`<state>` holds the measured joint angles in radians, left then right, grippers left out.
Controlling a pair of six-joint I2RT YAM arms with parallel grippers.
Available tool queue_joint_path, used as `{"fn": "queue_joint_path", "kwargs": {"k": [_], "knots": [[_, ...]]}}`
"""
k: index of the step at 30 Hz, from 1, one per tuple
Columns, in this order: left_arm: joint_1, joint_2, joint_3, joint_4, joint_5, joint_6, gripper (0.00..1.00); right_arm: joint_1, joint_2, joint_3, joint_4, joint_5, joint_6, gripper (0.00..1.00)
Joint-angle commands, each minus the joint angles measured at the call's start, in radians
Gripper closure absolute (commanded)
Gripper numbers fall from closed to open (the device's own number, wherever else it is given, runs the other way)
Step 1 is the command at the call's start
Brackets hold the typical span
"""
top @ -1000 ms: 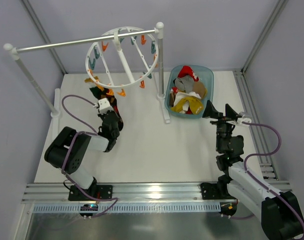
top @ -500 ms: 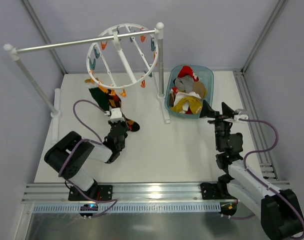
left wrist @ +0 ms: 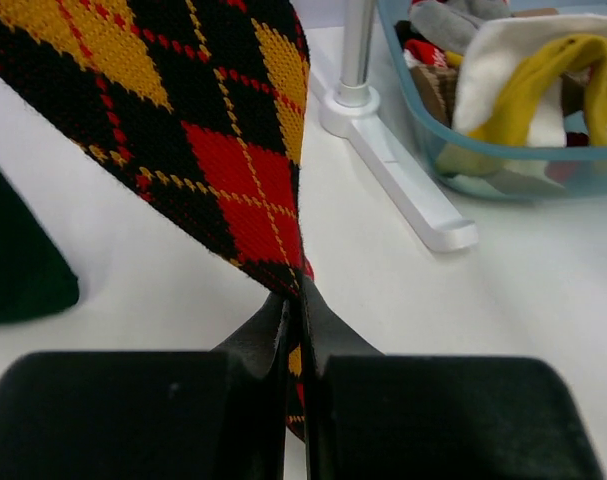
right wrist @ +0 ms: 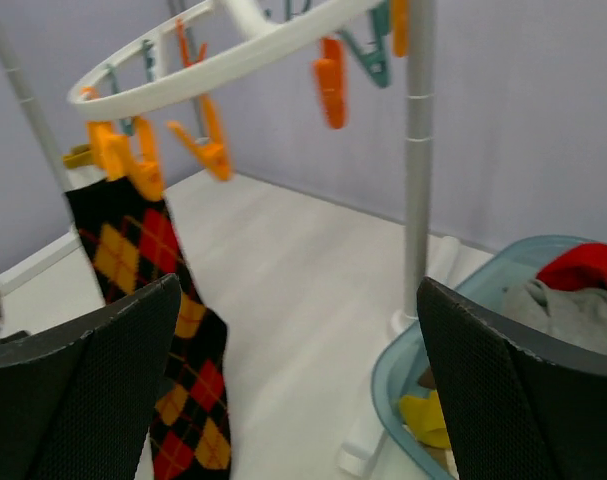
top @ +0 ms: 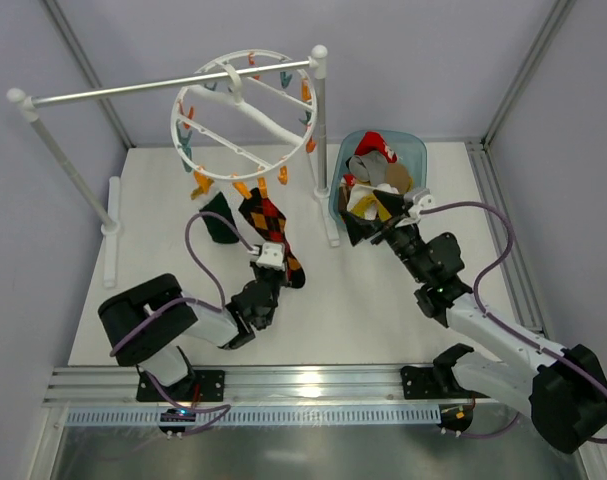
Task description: Remove the socks clipped to the hanger
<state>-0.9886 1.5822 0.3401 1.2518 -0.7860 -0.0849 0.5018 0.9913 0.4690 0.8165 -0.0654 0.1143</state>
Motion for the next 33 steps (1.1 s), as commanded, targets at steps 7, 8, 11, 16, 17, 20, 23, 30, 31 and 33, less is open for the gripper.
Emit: {"fn": "queue_joint_path", "kwargs": {"k": [7,8,11,16,17,20,23,30,31,33], "knots": [[-0.201,0.042,0.036,0.129,-0.105,0.114,1.00,0.121,0.041,0.128,-0.053,-0.227,-0.071,0.00],[-0.214,0.045,0.037,0.135,-0.111,0.125,1.00,0.122,0.058,0.135,-0.059,-0.247,-0.071,0.01],[-0.254,0.062,0.036,0.185,-0.142,0.171,1.00,0.122,0.085,0.174,-0.073,-0.313,-0.073,0.00],[-0.289,0.076,0.036,0.227,-0.191,0.214,1.00,0.126,0.168,0.253,-0.091,-0.364,-0.064,0.00],[-0.291,0.085,0.033,0.238,-0.194,0.223,1.00,0.138,0.176,0.261,-0.091,-0.358,-0.067,0.00],[-0.295,0.114,0.031,0.288,-0.199,0.255,1.00,0.185,0.210,0.295,-0.111,-0.237,-0.109,0.00],[-0.306,0.128,0.045,0.293,-0.200,0.278,1.00,0.216,0.245,0.342,-0.148,-0.143,-0.162,0.00],[-0.315,0.101,0.021,0.293,-0.185,0.286,1.00,0.329,0.326,0.512,-0.293,0.038,-0.274,0.00],[-0.315,0.096,0.017,0.293,-0.182,0.284,1.00,0.342,0.339,0.557,-0.309,0.053,-0.283,0.00],[-0.315,0.082,0.004,0.293,-0.171,0.289,1.00,0.360,0.389,0.601,-0.358,0.117,-0.318,0.01]]}}
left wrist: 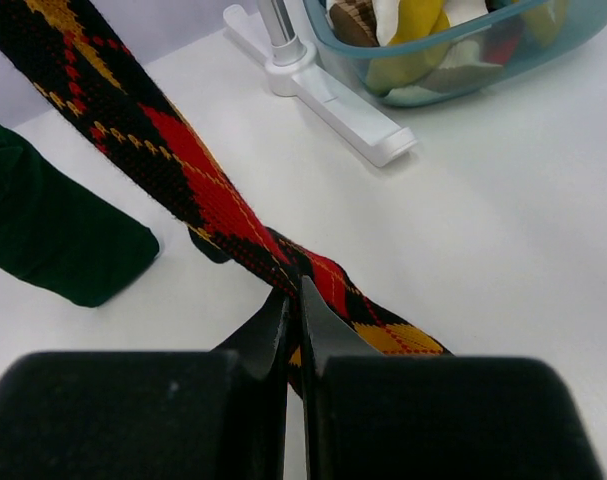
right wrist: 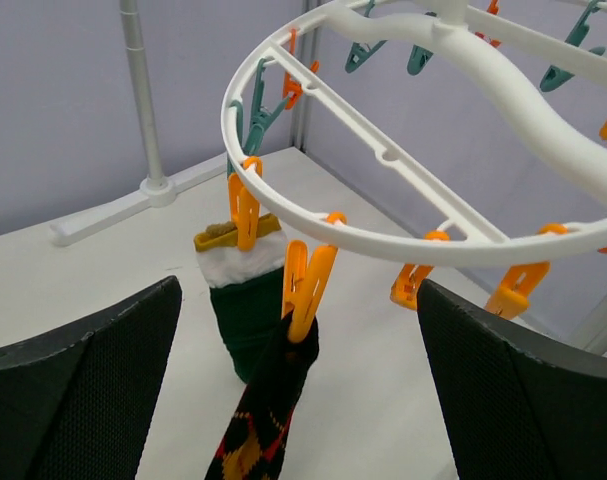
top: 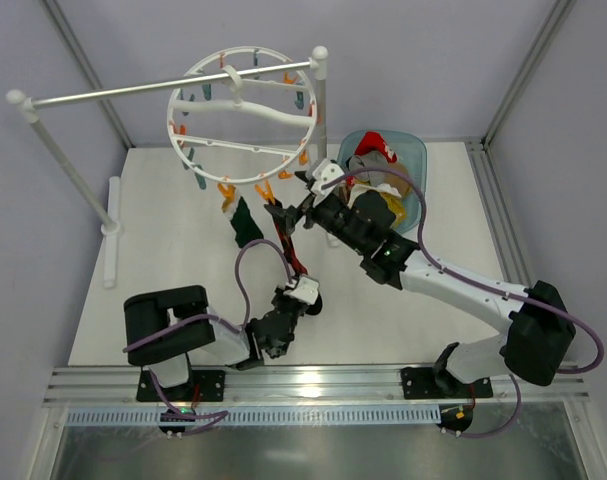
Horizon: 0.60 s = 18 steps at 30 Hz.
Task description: Remove the socks clipped to the hanger
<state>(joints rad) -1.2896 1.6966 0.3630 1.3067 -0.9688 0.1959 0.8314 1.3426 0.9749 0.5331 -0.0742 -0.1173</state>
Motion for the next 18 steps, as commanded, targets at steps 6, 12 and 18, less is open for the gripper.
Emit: {"fn": "queue_joint_path", "kwargs": {"k": [6,12,18], "knots": [[-0.014,-0.045,-0.035,0.240,0.044,0.016,1.00,0.113,0.182,0.266,-0.165,0.327,-0.165,0.04],[-0.014,-0.017,-0.018,0.238,0.076,0.020,1.00,0.193,0.303,0.375,-0.180,0.571,-0.268,0.05],[-0.014,-0.026,-0.030,0.240,0.073,0.020,1.00,0.236,0.406,0.459,-0.148,0.720,-0.366,0.05]]}}
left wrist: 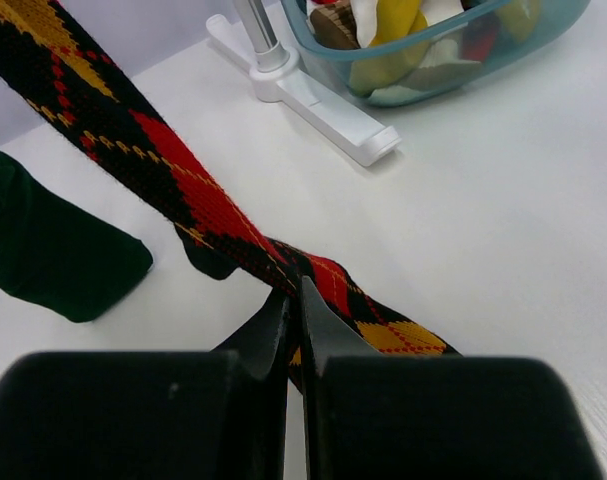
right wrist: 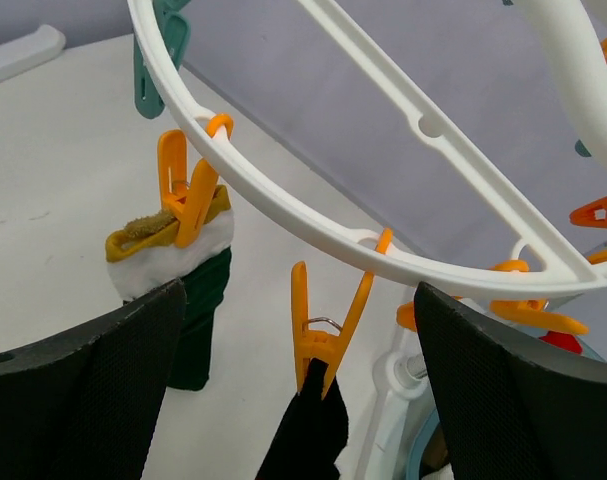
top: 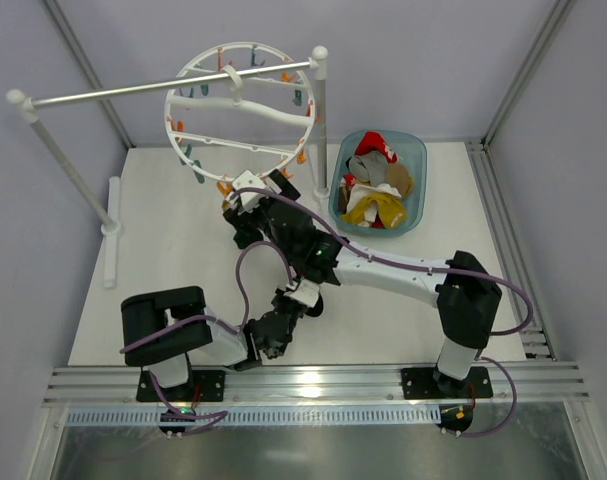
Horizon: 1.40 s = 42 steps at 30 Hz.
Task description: Remove the socks clipped to the hanger
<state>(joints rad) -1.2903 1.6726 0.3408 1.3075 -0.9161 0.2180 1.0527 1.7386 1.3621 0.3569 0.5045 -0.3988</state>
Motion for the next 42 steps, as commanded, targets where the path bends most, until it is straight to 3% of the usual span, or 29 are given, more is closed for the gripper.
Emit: {"fn": "queue_joint_path", "kwargs": {"k": [1,8,13,20,31,42], "knots": [[-0.014,-0.001,-0.008,0.239,0.017,-0.003,1.00,0.020,0.028,0.077,0.043,0.160,-0.095,0.05],[-0.014,0.004,-0.003,0.239,0.014,0.001,1.00,0.038,0.062,0.124,0.036,0.267,-0.117,0.14],[-0.014,0.009,-0.002,0.239,0.014,0.000,1.00,0.038,0.058,0.137,-0.015,0.259,-0.087,0.30],[-0.014,0.013,0.004,0.239,0.013,0.001,1.00,0.038,0.075,0.184,-0.116,0.213,-0.045,0.39],[-0.014,0.015,0.004,0.239,0.006,0.009,1.00,0.038,0.110,0.281,-0.298,0.175,0.035,0.40],[-0.014,0.009,0.000,0.237,0.008,0.007,1.00,0.036,0.105,0.287,-0.340,0.149,0.075,0.38]]}}
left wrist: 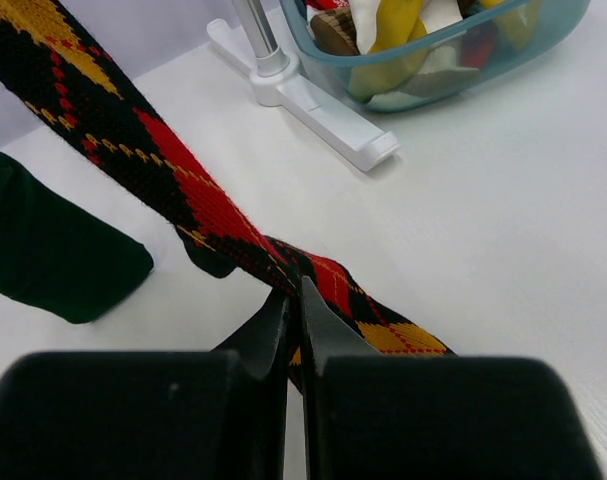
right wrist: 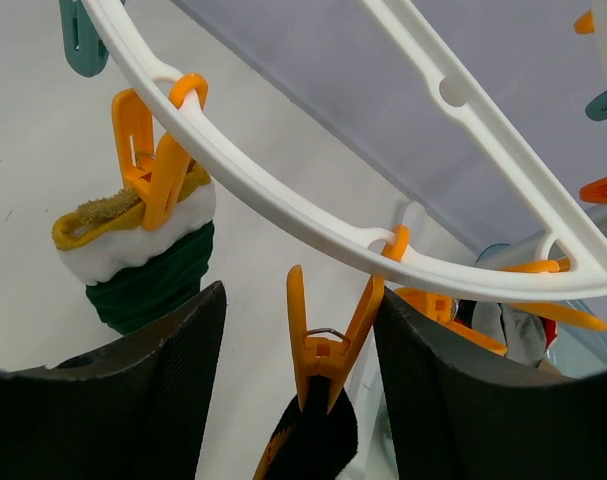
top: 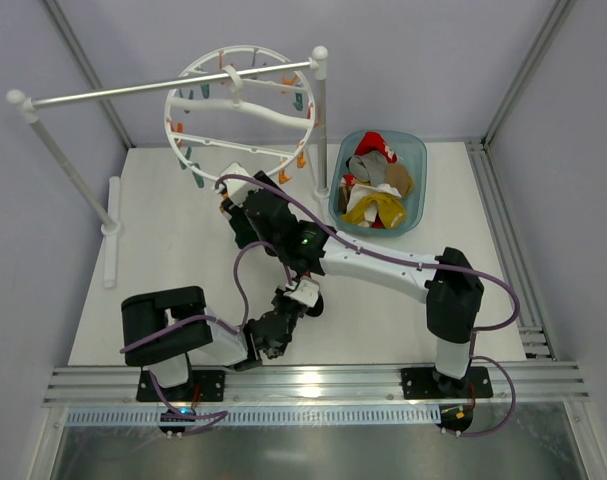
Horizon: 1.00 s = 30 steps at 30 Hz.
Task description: Remove the socks clipped to the hanger
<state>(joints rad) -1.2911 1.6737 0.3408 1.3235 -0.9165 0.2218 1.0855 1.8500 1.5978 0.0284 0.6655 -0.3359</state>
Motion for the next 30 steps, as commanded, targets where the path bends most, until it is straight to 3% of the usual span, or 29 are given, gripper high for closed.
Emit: {"fn": "queue_joint_path", "kwargs": {"k": [1,5,8,10,11,18,21,22,23,26,29,30], "knots": [[-0.013,0.009,0.000,0.221,0.008,0.004,1.00,0.005,-0.003,0.051,-0.002,-0.006,0.008,0.38],[-0.013,0.009,0.001,0.223,0.007,0.007,1.00,0.005,-0.002,0.047,0.025,0.011,-0.012,0.43],[-0.013,0.009,0.001,0.223,0.007,0.008,1.00,0.004,0.002,0.042,0.034,0.017,-0.020,0.51],[-0.013,0.011,0.001,0.223,0.005,0.010,1.00,0.004,0.003,0.050,0.030,0.022,-0.022,0.80],[-0.013,0.011,0.001,0.223,0.005,0.010,1.00,0.004,0.005,0.047,0.036,0.025,-0.025,0.87],[-0.013,0.006,-0.002,0.223,0.004,0.010,1.00,0.005,0.008,0.042,0.056,0.048,-0.037,0.91],[-0.013,0.008,-0.003,0.223,0.001,0.011,1.00,0.005,-0.011,0.025,0.070,0.059,-0.032,0.63],[-0.013,0.006,-0.005,0.223,0.001,0.011,1.00,0.005,-0.020,0.018,0.073,0.060,-0.029,0.45],[-0.013,0.008,-0.003,0.223,0.002,0.011,1.00,0.005,-0.032,-0.008,0.077,0.063,-0.026,0.38],[-0.013,0.004,-0.002,0.221,0.014,0.005,1.00,0.005,-0.106,-0.092,0.103,0.059,-0.015,0.22],[-0.013,0.004,0.010,0.211,0.034,0.004,1.00,0.005,-0.228,-0.217,0.156,0.054,-0.002,0.18],[-0.013,0.003,0.026,0.198,0.039,0.004,1.00,0.005,-0.262,-0.254,0.185,0.054,0.003,0.12]]}}
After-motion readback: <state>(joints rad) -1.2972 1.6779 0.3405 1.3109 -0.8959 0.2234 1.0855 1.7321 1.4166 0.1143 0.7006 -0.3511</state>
